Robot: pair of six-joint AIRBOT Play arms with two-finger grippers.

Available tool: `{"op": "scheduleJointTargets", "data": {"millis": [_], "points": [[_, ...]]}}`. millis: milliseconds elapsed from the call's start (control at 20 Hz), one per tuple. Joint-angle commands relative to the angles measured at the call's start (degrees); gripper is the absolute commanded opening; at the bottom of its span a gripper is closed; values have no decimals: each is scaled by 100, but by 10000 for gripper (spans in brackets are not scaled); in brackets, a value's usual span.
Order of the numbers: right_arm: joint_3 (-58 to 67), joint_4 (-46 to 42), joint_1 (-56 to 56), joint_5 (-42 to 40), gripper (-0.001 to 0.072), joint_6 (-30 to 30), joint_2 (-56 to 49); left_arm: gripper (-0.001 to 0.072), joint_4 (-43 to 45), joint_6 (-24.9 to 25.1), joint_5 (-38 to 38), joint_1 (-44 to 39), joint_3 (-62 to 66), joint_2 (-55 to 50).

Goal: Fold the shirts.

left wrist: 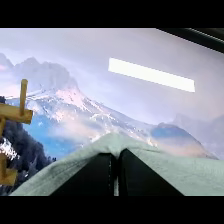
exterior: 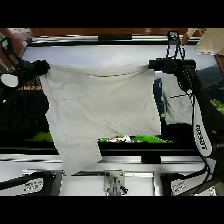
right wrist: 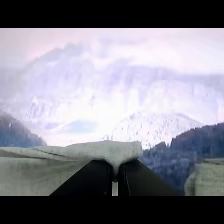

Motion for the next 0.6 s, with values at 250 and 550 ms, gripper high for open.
{"op": "scheduleJointTargets", "data": {"millis": [250,550], "points": [[4,-201,-4,457,77,492,-667,41,-50,-4,903,-129,199,-1163],[4,-70,-4,-848,77,697,-586,41,4,24,-809,-61,219,-997]]}}
